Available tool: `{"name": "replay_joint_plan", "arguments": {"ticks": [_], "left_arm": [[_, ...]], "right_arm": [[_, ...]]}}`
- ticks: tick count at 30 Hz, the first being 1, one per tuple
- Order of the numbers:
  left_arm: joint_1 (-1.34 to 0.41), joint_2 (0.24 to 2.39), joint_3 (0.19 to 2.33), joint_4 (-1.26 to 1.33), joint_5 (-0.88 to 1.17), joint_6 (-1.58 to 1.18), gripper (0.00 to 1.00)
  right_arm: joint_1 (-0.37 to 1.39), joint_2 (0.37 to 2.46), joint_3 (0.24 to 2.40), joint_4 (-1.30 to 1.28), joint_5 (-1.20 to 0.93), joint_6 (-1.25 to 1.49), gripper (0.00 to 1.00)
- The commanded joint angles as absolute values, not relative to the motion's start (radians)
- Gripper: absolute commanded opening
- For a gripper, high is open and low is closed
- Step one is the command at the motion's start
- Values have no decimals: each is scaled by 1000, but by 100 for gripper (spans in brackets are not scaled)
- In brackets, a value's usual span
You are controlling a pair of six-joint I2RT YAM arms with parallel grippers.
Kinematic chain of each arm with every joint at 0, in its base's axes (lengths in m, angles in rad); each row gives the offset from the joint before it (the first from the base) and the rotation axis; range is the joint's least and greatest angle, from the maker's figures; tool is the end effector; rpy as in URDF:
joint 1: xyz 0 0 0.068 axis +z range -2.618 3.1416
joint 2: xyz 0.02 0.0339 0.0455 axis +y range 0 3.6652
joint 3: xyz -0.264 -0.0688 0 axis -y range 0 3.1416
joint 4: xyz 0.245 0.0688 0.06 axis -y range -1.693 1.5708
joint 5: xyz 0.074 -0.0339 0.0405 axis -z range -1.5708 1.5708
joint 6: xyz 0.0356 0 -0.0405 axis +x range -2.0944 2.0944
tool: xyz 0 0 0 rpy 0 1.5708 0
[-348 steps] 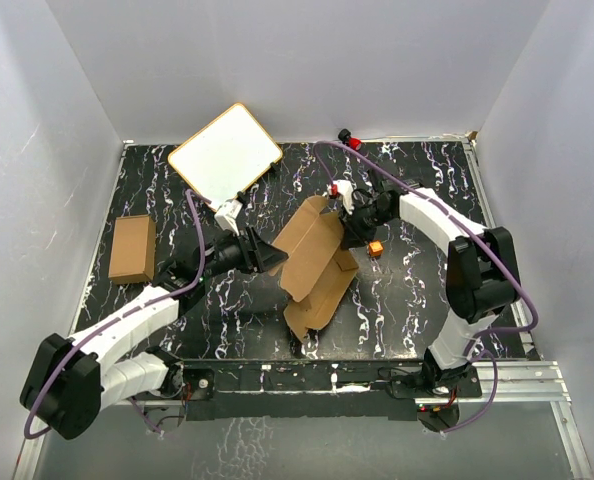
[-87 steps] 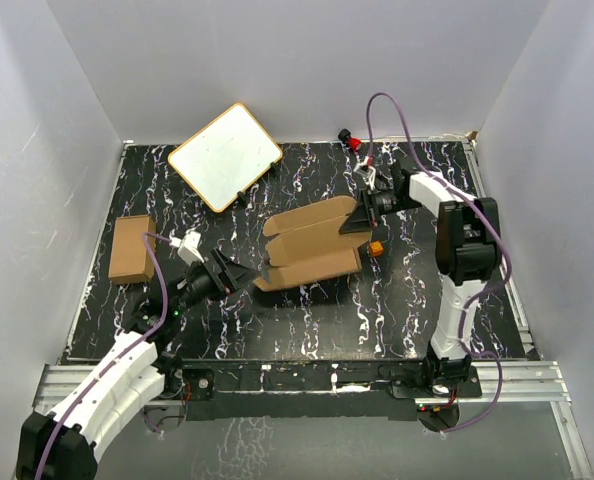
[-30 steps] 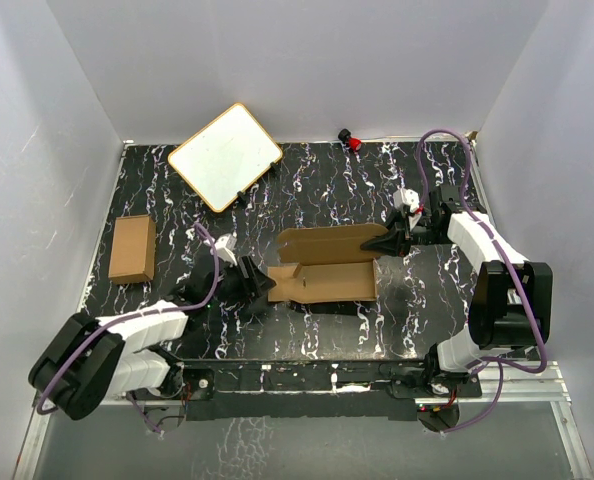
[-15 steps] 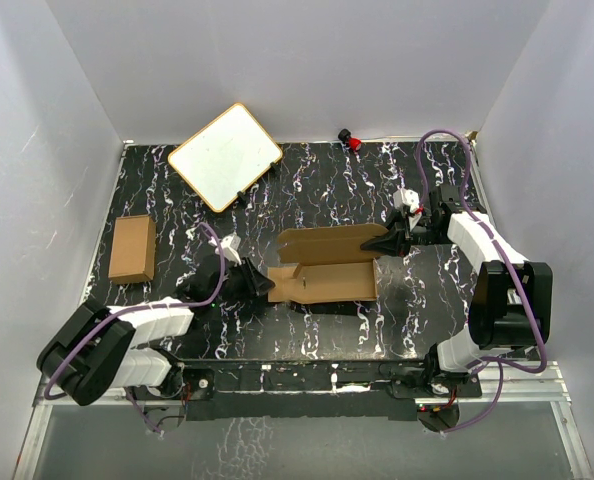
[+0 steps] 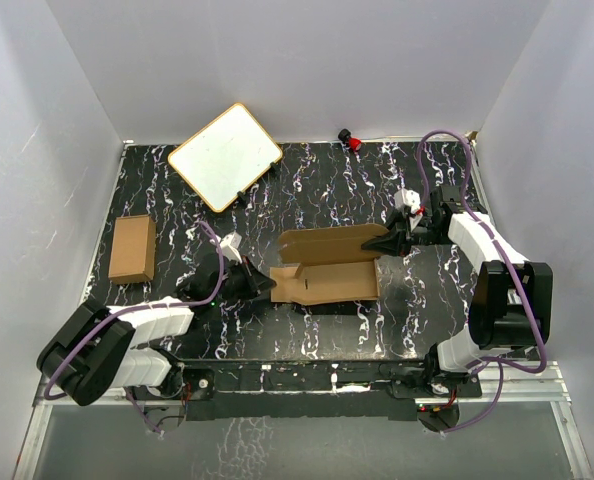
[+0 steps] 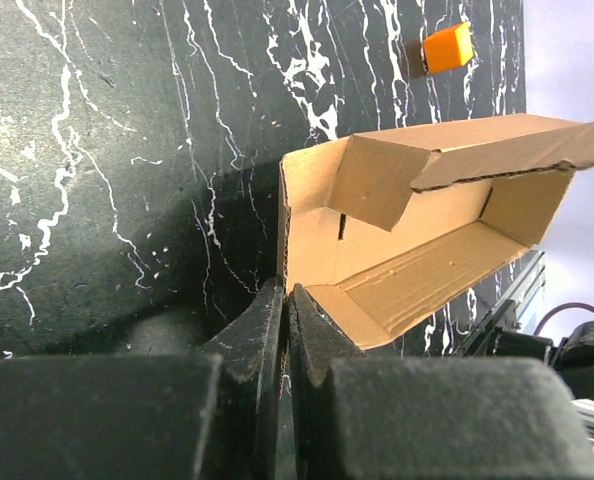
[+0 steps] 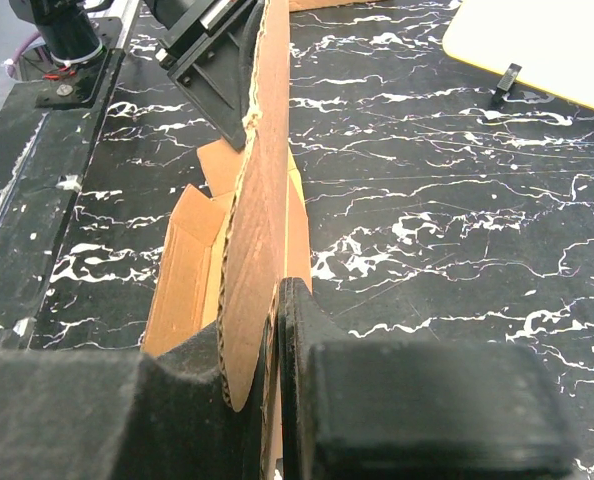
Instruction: Fold the paper box
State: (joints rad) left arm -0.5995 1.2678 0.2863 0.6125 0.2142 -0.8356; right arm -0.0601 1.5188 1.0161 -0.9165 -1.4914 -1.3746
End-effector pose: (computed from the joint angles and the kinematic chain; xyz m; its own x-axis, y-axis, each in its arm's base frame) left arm 0.1846 -0.1353 0.1559 -0.7301 -0.3789 -0.5687 0.2587 0.6170 -0.7432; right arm 0.2631 0.0197 0.2357 -0.0496 -0.0749 -0.9960 -0.9962 0.0754 0.0440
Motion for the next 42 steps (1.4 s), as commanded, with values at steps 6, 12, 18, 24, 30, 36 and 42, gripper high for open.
{"name": "replay_joint_plan", "arguments": {"ticks": [6,12,18,24,30,36,42], "left_arm": [[-604,1234,332,692,264,-866,0],[-605,1234,342,697,274,-850,0],[-604,1239,364,678,273,-830,0],[-604,1262,388,688,299,-816,0],[-606,1266,404,693,326,-787,0],[-608,1259,426,630,318,-737,0],[-607,1261,430,612,304,-723,0]], "right_arm": [[-64,1493,993,-882,-1700,-1460,10],[-63,1493,991,-882,-1703,-1461,10],[-67,1494,991,-883,-1717,-1456,10],[-69,1494,985,-879,-1718,-1457,10],[-71,1509,1002,-899,-1716,-1471,9],[-75,1572,1083,-1047,-1709,-1541,8],[-75,1608,1138,-1092,-1681,-1495,8]]}}
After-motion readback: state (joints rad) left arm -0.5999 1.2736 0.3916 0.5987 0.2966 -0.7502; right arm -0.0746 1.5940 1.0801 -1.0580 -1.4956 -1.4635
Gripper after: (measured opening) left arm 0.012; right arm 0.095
